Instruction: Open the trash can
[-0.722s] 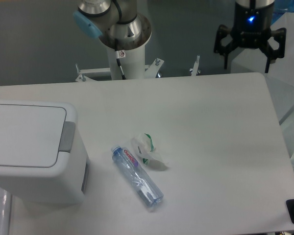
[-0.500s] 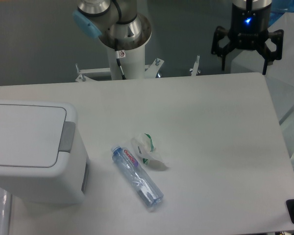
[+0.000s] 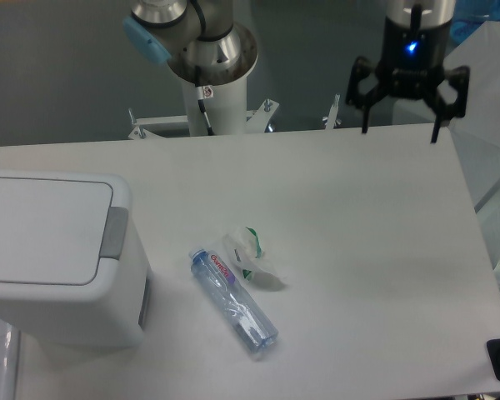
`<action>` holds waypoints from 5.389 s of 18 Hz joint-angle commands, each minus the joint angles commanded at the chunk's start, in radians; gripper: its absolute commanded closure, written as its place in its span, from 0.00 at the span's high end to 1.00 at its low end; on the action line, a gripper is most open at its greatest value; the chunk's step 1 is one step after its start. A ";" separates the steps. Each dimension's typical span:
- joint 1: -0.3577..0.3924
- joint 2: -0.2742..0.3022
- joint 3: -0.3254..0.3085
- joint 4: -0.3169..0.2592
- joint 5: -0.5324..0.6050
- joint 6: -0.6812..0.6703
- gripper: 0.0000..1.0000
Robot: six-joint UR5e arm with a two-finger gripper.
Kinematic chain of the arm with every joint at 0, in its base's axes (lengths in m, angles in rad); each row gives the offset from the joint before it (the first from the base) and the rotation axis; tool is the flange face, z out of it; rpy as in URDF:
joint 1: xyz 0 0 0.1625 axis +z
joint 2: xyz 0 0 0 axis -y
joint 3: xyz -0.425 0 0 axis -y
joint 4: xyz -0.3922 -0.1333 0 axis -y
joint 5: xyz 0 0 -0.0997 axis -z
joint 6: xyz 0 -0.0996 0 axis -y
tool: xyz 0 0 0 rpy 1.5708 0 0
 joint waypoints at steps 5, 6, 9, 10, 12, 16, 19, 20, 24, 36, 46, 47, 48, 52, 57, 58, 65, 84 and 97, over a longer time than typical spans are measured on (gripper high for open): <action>-0.074 0.000 -0.005 0.002 -0.002 -0.141 1.00; -0.101 -0.002 -0.006 0.005 -0.002 -0.193 1.00; -0.178 -0.011 -0.011 0.009 -0.002 -0.362 1.00; -0.202 -0.015 -0.011 0.009 -0.002 -0.417 1.00; -0.252 -0.022 -0.011 0.053 -0.002 -0.515 1.00; -0.331 -0.044 -0.028 0.155 -0.002 -0.681 1.00; -0.382 -0.063 -0.028 0.225 -0.003 -0.830 1.00; -0.402 -0.068 -0.029 0.248 -0.003 -0.859 1.00; -0.453 -0.077 -0.031 0.261 -0.002 -0.920 1.00; -0.506 -0.072 -0.069 0.261 0.000 -0.942 1.00; -0.506 -0.075 -0.083 0.261 0.003 -0.931 1.00; -0.506 -0.075 -0.083 0.261 0.003 -0.931 1.00; -0.506 -0.077 -0.083 0.261 0.005 -0.931 1.00; -0.506 -0.078 -0.083 0.261 0.005 -0.930 1.00; -0.506 -0.078 -0.083 0.261 0.003 -0.930 1.00; -0.506 -0.078 -0.083 0.261 0.003 -0.930 1.00; -0.506 -0.080 -0.092 0.261 0.005 -0.928 1.00; -0.203 -0.011 0.018 0.262 -0.003 -0.881 1.00; -0.089 -0.020 -0.003 0.247 0.140 -0.284 1.00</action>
